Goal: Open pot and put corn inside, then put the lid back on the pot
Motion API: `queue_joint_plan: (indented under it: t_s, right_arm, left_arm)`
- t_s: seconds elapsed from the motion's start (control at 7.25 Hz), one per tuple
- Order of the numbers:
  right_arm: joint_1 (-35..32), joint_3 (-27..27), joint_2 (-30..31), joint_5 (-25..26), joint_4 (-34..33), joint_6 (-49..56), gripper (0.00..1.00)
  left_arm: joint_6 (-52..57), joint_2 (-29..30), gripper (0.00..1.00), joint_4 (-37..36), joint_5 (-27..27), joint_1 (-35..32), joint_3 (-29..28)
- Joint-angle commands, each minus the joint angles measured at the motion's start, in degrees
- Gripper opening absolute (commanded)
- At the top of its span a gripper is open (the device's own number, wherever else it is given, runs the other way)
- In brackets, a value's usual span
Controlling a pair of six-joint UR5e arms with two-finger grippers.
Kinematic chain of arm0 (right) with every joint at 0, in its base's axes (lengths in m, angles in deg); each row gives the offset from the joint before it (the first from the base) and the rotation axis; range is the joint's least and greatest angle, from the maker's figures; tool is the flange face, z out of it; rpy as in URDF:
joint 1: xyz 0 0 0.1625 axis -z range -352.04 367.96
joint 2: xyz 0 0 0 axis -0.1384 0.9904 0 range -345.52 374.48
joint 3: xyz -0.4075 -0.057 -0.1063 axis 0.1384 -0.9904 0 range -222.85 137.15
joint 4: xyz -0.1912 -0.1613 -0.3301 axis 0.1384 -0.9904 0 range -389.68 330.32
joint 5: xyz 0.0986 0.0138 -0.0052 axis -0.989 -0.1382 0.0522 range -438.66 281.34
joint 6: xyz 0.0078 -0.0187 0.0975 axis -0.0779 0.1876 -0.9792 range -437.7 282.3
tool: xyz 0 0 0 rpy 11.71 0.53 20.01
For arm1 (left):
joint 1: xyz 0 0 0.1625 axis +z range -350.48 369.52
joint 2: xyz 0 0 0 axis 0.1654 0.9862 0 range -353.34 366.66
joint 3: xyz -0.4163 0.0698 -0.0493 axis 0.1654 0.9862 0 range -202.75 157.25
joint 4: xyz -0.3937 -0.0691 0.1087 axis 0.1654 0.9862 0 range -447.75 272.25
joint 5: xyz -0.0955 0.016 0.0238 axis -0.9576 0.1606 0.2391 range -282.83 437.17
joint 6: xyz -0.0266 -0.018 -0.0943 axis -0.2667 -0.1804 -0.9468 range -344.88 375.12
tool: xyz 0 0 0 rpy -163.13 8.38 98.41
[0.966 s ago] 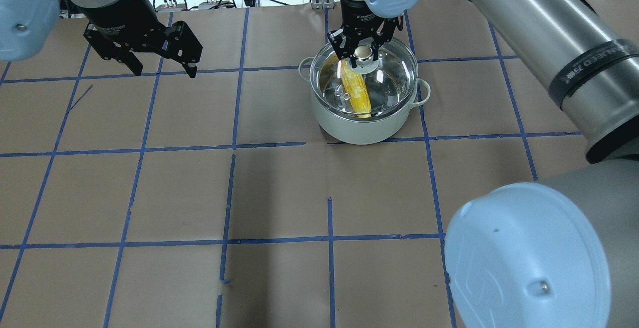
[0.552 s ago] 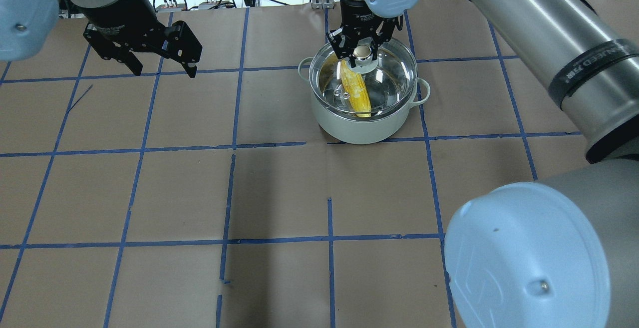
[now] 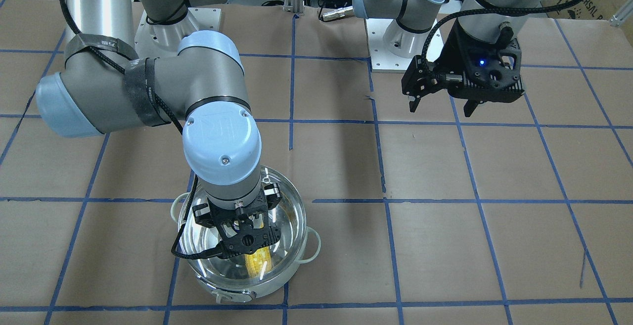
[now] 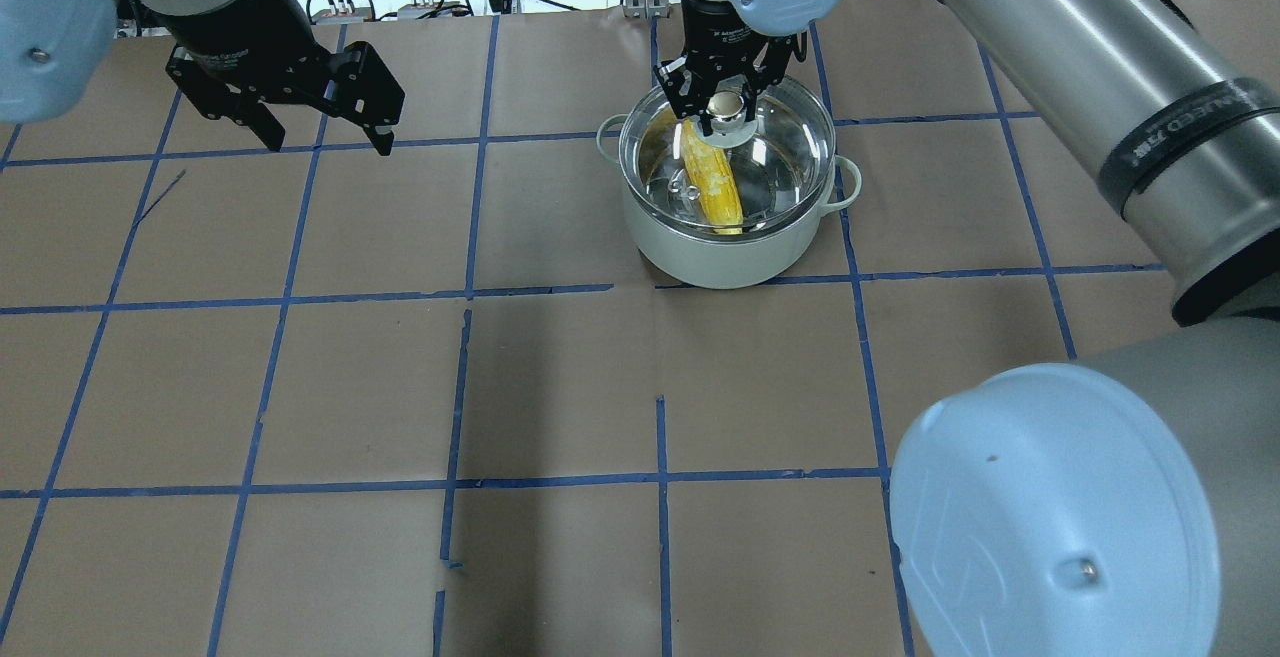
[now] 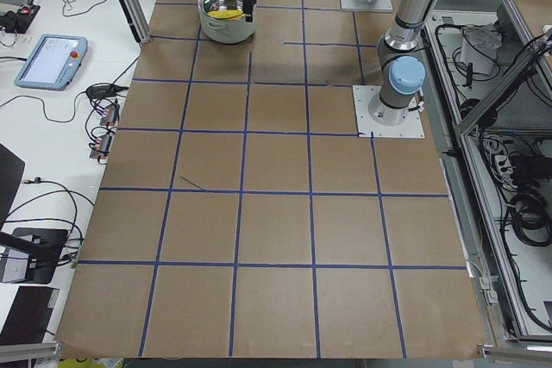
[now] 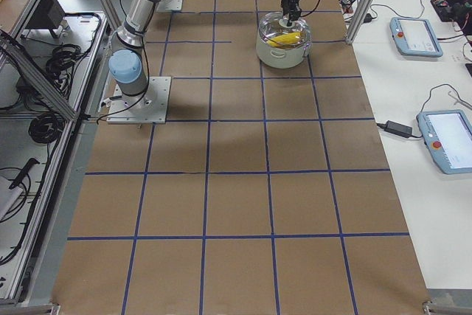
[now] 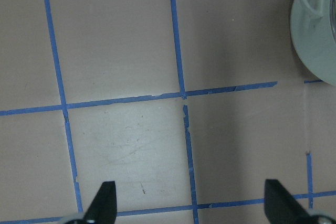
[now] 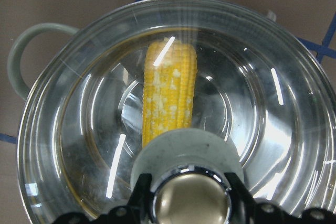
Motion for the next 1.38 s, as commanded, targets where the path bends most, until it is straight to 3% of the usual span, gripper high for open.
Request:
queue_joint_plan:
  t_s: [0.0, 0.14, 0.69, 0.97, 1.24]
  right_arm:
    - [0.0, 0.0, 0.1, 0.0, -2.2, -0.7, 0.92]
    - [-0.1, 0.0, 0.2, 0.0, -2.6, -0.8, 0.99]
    - [0.7, 1.1, 0.7, 1.1, -2.6, 0.2, 0.99]
    - [2.7, 2.7, 7.2, 1.2, -1.3, 0.3, 0.98]
    - [8.9, 9.9, 16.0, 0.6, 0.6, 6.4, 0.98]
  left_arm:
    - [-0.1, 0.0, 1.0, 0.1, 0.0, 0.0, 0.0]
    - [-0.1, 0.0, 1.0, 0.0, -0.1, 0.0, 0.0]
    - [-0.2, -0.1, 1.0, 0.4, 0.0, 0.0, 0.0]
    - [0.5, 0.0, 1.0, 0.4, 2.3, 0.1, 0.0]
    - [0.0, 0.0, 1.0, 0.3, 2.4, 0.0, 0.0]
